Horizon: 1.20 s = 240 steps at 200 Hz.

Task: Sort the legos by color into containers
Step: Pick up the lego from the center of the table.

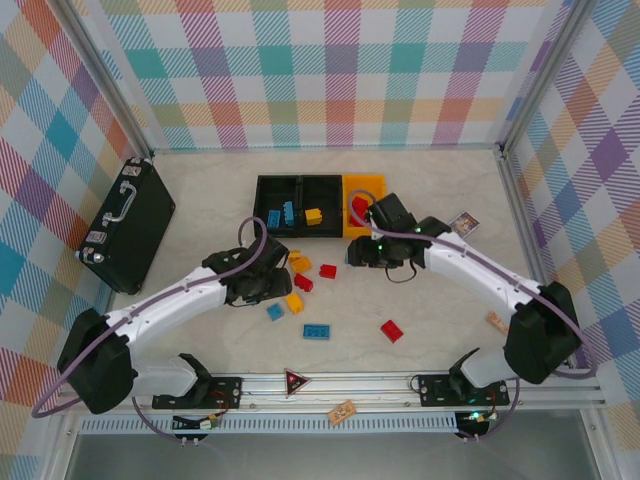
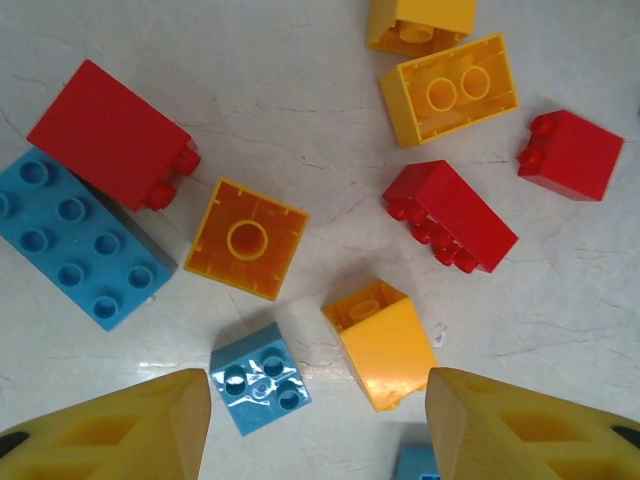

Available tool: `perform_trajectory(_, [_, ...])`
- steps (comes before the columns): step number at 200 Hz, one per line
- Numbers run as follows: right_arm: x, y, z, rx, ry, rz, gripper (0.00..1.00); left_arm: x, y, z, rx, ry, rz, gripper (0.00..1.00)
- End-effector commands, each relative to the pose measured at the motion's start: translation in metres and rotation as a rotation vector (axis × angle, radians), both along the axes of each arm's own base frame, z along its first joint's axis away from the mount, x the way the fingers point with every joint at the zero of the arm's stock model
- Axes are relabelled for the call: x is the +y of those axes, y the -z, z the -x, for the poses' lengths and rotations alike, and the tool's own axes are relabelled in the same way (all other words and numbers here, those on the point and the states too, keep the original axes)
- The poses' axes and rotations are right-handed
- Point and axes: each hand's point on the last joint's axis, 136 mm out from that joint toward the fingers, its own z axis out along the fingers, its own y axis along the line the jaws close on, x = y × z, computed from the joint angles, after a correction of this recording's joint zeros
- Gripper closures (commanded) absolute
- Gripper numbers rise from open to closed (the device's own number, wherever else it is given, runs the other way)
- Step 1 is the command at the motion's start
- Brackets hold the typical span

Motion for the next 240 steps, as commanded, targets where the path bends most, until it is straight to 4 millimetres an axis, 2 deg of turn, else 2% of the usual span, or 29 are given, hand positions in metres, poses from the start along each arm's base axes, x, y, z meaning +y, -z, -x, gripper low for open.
perform_trajectory(1, [0.015,-0.002,0.021,0.006,-0.055,-0.072,0.46,0.008,0.005,-0.002,0.050,0.076,-0.104,0.39])
perform_trajectory(32, [0.025,0.006,0.048,0.027,-0.113,-0.102,0.46,0.011,0.017,-0.012,0.085,0.107,-0.197,0.38])
perform_trajectory(56, [0.028,0.014,0.061,0.050,-0.131,-0.108,0.46,0.015,0.024,-0.021,0.086,0.107,-0.249,0.37])
perform_trajectory(110, [0.026,0.026,0.068,0.079,-0.110,-0.109,0.46,0.014,0.038,-0.033,0.104,0.113,-0.260,0.37])
perform_trajectory(140, [0.026,0.027,0.069,0.084,-0.104,-0.110,0.47,0.009,0.046,-0.035,0.121,0.124,-0.253,0.44])
perform_trajectory(173, [0.024,0.028,0.068,0.081,-0.098,-0.105,0.47,0.006,0.050,-0.035,0.133,0.130,-0.239,0.56])
perform_trajectory(209, [0.023,0.030,0.069,0.086,-0.091,-0.104,0.47,0.003,0.050,-0.035,0.141,0.133,-0.226,0.75])
perform_trajectory(240, [0.022,0.028,0.069,0.080,-0.082,-0.111,0.47,-0.004,0.037,-0.038,0.122,0.137,-0.196,0.77])
